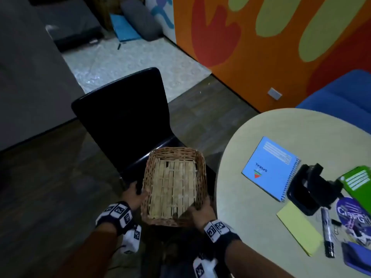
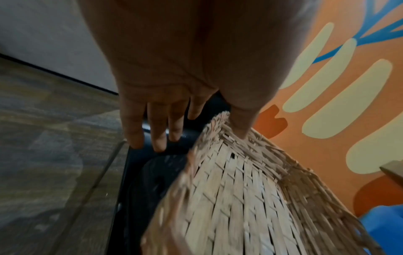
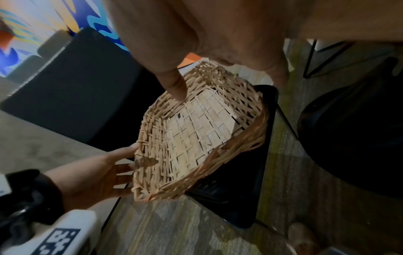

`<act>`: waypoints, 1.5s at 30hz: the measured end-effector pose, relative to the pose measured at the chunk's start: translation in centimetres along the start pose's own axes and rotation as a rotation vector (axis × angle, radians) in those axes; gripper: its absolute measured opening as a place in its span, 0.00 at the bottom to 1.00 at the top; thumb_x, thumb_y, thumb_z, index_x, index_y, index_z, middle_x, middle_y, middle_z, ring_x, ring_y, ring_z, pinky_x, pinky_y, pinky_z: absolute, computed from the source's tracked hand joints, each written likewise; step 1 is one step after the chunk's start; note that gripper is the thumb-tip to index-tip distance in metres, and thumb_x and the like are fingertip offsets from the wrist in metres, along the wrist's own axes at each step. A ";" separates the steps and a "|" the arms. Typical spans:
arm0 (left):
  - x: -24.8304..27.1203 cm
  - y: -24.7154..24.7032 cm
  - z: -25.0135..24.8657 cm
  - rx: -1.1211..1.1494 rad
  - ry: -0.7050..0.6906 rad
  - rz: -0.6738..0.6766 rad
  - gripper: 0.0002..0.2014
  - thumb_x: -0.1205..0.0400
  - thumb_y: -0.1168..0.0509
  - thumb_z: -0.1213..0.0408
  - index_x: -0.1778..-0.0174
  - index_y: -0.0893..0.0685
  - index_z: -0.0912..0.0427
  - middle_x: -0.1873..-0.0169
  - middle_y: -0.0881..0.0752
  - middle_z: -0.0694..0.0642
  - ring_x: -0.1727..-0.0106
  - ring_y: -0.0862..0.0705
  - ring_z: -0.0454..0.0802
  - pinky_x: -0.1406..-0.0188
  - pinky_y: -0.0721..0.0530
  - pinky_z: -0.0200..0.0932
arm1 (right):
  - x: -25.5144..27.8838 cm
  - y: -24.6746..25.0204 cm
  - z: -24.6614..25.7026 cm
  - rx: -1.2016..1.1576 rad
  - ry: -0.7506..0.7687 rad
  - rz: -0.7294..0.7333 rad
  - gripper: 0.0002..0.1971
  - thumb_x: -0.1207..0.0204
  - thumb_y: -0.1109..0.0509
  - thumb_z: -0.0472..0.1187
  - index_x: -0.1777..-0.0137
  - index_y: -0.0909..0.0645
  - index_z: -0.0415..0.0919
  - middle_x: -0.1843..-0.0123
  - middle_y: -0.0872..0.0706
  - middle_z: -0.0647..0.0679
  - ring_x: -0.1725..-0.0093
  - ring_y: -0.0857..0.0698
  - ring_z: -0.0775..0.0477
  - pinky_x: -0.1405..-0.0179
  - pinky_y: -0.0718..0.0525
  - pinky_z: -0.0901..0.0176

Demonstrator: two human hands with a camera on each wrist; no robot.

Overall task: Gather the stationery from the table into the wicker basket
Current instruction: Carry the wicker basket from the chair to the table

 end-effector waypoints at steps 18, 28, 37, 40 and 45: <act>11.0 7.1 -8.8 0.005 -0.251 -0.132 0.18 0.14 0.45 0.66 0.27 0.28 0.60 0.35 0.19 0.62 0.33 0.22 0.62 0.43 0.28 0.48 | 3.4 6.7 2.7 -0.357 0.247 0.207 0.43 0.18 0.32 0.42 0.14 0.58 0.42 0.22 0.27 0.49 0.27 0.24 0.48 0.27 0.29 0.57; 25.0 -0.8 -19.6 0.034 -0.614 0.193 0.09 0.22 0.37 0.55 0.48 0.29 0.41 0.48 0.18 0.40 0.53 0.17 0.27 0.45 0.20 0.43 | 12.4 23.2 -7.7 -0.368 0.479 -0.188 0.28 0.19 0.37 0.25 0.28 0.29 0.57 0.36 0.17 0.60 0.42 0.17 0.69 0.42 0.16 0.62; 25.9 -6.3 -27.3 0.075 -0.602 0.297 0.30 0.29 0.42 0.42 0.29 0.36 0.41 0.36 0.19 0.58 0.41 0.16 0.60 0.52 0.19 0.54 | 18.8 32.3 -22.0 -0.295 0.352 -0.321 0.26 0.17 0.38 0.27 0.38 0.20 0.64 0.42 0.13 0.53 0.45 0.14 0.48 0.39 0.20 0.48; 27.0 -10.4 -28.2 -0.119 -0.727 0.424 0.23 0.28 0.41 0.40 0.36 0.30 0.34 0.39 0.16 0.57 0.47 0.12 0.51 0.53 0.14 0.49 | 19.2 33.3 -25.7 -0.282 0.342 -0.352 0.21 0.18 0.36 0.28 0.39 0.15 0.56 0.40 0.11 0.47 0.39 0.15 0.45 0.33 0.19 0.43; 27.9 -18.3 -26.9 -0.598 -0.838 0.578 0.38 0.33 0.51 0.25 0.28 0.35 0.38 0.40 0.14 0.52 0.40 0.15 0.50 0.43 0.21 0.45 | 18.8 32.9 -29.9 -0.245 0.316 -0.350 0.21 0.18 0.35 0.27 0.45 0.15 0.58 0.42 0.11 0.50 0.40 0.15 0.47 0.35 0.20 0.51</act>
Point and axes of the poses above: each hand's wrist, its own x-axis away from the middle knuckle, its own y-axis out of the back of the hand, z = x × y, the point moved 3 cm from there along -x, towards the middle knuckle
